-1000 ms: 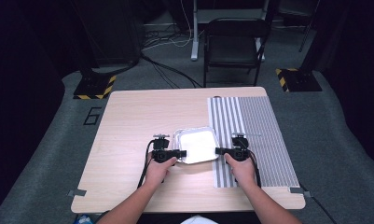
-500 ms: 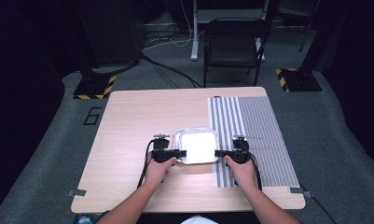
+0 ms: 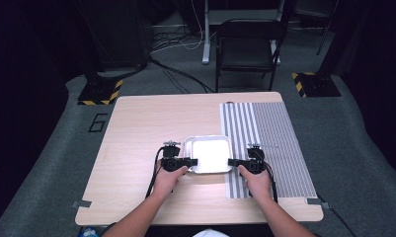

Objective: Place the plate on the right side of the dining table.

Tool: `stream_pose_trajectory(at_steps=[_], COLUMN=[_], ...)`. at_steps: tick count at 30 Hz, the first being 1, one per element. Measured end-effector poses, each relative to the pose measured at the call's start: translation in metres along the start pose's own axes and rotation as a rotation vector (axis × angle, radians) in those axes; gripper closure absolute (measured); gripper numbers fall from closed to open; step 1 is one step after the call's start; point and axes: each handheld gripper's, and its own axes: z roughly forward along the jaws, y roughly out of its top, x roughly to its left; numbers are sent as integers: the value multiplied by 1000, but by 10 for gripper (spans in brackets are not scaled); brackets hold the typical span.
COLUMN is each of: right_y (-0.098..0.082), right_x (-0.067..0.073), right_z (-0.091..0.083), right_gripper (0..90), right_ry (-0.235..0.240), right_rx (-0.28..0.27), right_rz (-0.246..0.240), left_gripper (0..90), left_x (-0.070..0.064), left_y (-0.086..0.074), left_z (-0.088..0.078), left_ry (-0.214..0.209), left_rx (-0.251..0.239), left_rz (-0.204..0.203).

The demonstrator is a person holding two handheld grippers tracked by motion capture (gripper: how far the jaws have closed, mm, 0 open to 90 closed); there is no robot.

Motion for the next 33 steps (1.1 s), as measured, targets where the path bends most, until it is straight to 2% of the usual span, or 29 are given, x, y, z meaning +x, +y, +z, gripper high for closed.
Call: stream_pose_trajectory(at_steps=[12,16,21,25,33], right_y=[2,4,7,8,14], right_x=[4,4,2,4,9], right_z=[-3,-3,-3,-2,-2], right_gripper=[771,768,768,767,768], right_ry=[25,20,28,31,34], right_rx=[-2,8,25,29,22], right_rz=[3,-7,12,12,-12], left_gripper=[650,650,651,651,651], left_x=[0,-1,-2,-2,-3], left_y=[2,4,6,10,13], left_z=[-2,-4,-5,-8,-13], left_ry=[12,6,-1,9,14], left_rx=[2,-2,-8,-13,-17], left_rz=[3,0,-5,6,-2])
